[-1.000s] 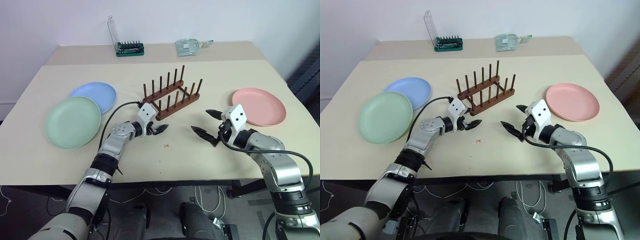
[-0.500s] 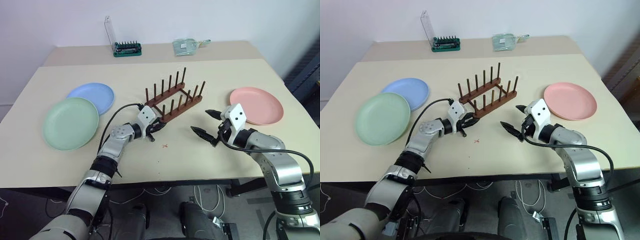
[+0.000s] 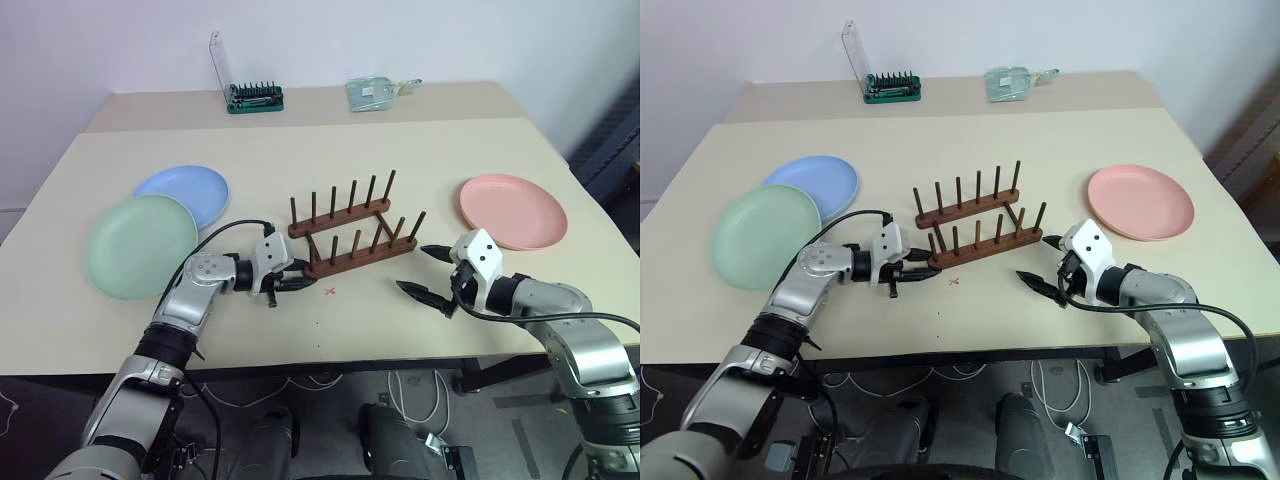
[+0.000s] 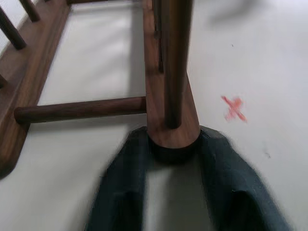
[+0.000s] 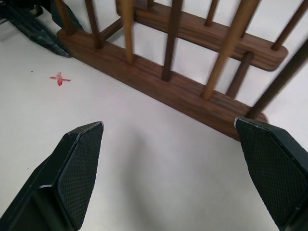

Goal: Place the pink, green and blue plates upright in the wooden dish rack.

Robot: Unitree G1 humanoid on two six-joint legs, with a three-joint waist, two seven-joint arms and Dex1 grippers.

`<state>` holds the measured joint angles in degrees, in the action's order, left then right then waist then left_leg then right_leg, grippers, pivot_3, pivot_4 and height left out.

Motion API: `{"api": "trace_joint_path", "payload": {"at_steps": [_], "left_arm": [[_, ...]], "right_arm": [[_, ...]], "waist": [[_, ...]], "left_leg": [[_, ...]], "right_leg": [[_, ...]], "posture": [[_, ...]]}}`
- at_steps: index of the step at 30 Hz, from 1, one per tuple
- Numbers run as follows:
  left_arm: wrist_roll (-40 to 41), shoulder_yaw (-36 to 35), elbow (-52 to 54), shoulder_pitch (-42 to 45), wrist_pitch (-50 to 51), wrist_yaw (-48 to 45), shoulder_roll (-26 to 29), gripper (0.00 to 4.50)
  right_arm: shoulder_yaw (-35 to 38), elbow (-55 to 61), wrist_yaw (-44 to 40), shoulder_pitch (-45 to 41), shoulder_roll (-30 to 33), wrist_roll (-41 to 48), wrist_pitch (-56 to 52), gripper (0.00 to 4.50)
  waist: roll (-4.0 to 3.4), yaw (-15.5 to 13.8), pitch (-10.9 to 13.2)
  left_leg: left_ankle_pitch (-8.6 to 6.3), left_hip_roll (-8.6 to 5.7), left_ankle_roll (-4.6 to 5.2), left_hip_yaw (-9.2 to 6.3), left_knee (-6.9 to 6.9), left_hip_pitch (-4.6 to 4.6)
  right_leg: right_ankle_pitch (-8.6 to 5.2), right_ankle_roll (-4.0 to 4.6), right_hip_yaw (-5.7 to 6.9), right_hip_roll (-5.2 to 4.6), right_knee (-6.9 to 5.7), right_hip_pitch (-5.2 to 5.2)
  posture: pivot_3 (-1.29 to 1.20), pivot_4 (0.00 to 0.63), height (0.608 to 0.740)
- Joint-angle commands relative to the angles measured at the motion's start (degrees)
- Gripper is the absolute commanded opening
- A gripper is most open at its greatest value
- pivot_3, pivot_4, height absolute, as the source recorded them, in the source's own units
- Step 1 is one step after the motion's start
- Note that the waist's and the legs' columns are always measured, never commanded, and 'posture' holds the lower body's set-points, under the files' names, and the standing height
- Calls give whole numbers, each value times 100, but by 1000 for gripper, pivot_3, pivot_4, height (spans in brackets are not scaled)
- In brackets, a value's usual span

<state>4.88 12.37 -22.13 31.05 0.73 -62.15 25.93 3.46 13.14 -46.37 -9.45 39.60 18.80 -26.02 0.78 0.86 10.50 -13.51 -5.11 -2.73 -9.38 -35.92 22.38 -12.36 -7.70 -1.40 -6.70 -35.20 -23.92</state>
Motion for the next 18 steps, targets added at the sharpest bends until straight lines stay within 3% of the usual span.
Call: {"api": "trace_joint_path", "payload": {"at_steps": [1,2,4,6,9,13,18], "left_arm": [[-145,-137,196,-202,147,334,151,3692],[-118,-166,304,-289,205,364,196,4188],[67,-307,690,-551,553,400,300,4197],[410,-554,1251,-911,958,421,368,3673],[712,-590,2089,-1386,1464,472,386,2247],[635,-140,2845,-1729,1991,721,222,355],[286,106,2714,-1462,2293,1421,-190,355]], "right_arm": [[65,135,26,-3,36,-2,32,3951],[44,136,40,11,25,-15,18,3615],[-57,93,85,33,44,-140,13,2649],[-135,-18,163,4,12,-284,116,1617],[-245,-175,184,-89,-50,-378,116,59],[-546,-519,375,-326,-127,-767,196,0],[-836,-960,571,-737,-399,-1073,300,0]], "waist": [[0,-4,-1],[0,0,-1],[-2,12,-1],[-4,37,-2],[-5,13,-3],[-5,-26,-3],[-7,-33,-4]], "left_leg": [[0,0,0,0,0,0],[0,0,0,0,0,-1],[0,0,0,1,0,-1],[-1,2,1,2,3,-4],[-1,5,1,3,4,-4],[-1,2,1,4,0,-2],[-1,-1,1,0,-3,-3]], "right_leg": [[0,0,0,0,0,0],[0,0,0,0,0,1],[0,0,-1,0,0,1],[0,0,-1,0,0,1],[0,1,-2,0,-3,-2],[-1,1,-3,-6,2,5],[-1,1,-2,-5,3,10]], "posture": [[0,150,740],[0,150,740],[0,150,740],[0,150,740],[0,150,740],[0,150,740],[0,150,740]]}}
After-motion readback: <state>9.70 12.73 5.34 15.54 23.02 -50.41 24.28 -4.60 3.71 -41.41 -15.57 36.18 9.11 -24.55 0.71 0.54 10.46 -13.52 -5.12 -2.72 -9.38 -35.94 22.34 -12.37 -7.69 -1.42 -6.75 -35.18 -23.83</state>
